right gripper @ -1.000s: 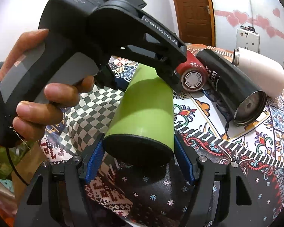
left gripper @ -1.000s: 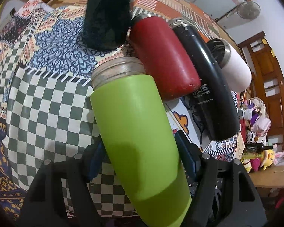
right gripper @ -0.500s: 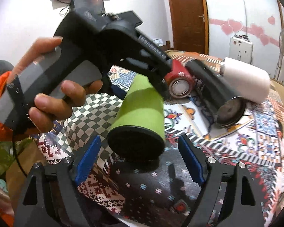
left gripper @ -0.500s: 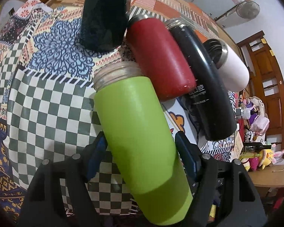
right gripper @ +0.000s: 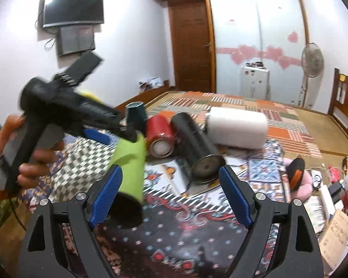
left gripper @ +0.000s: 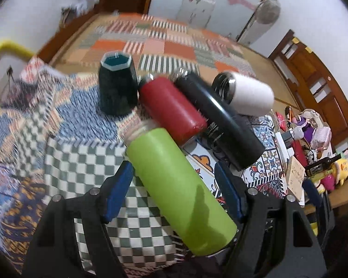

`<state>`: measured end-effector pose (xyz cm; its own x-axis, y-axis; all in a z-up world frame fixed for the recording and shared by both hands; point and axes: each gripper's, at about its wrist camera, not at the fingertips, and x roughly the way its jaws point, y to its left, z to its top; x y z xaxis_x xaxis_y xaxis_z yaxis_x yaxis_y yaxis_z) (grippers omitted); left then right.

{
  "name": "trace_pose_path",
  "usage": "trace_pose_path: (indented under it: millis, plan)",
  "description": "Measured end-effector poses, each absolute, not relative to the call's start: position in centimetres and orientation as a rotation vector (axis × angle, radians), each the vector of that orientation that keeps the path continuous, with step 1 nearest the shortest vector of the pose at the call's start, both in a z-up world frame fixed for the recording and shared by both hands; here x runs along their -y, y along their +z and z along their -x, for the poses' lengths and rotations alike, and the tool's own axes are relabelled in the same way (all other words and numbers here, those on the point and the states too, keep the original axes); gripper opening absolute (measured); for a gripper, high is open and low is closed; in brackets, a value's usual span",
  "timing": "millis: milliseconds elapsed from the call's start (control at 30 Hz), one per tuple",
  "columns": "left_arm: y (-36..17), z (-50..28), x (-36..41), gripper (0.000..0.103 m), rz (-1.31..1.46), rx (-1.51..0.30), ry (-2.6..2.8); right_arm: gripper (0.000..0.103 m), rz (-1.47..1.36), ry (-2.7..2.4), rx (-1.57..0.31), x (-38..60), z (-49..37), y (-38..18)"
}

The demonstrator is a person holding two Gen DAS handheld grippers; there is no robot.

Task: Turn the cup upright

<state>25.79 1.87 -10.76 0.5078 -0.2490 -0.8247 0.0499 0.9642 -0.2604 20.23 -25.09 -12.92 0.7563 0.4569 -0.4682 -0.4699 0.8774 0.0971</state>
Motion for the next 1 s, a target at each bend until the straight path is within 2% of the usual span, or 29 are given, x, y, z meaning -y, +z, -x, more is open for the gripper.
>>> trace_pose_path:
  millis: [333, 633, 767, 1000]
  plan:
    - [-8.4, -19.5, -4.5, 0.073, 0.04, -0.7, -0.089, 0.084, 0.039, 0.484, -0.488, 25.5, -21.3, -11.9]
    - [-10.2, -16.9, -7.8, 0.073, 0.007, -0.615, 0.022, 0.084, 0.088, 0.581, -0.551, 21.3, -23.9, -11.3]
    - [-11.3, -15.9, -8.6, 0.08, -0.024, -0.593, 0.041, 0.084, 0.134, 0.633, -0.622, 18.4, -25.7, -11.6]
    - [-13.0, -14.6, -9.6, 0.084, -0.021, -0.57, 0.044, 0.084, 0.271, 0.683, -0.754, 13.4, -27.4, -13.5]
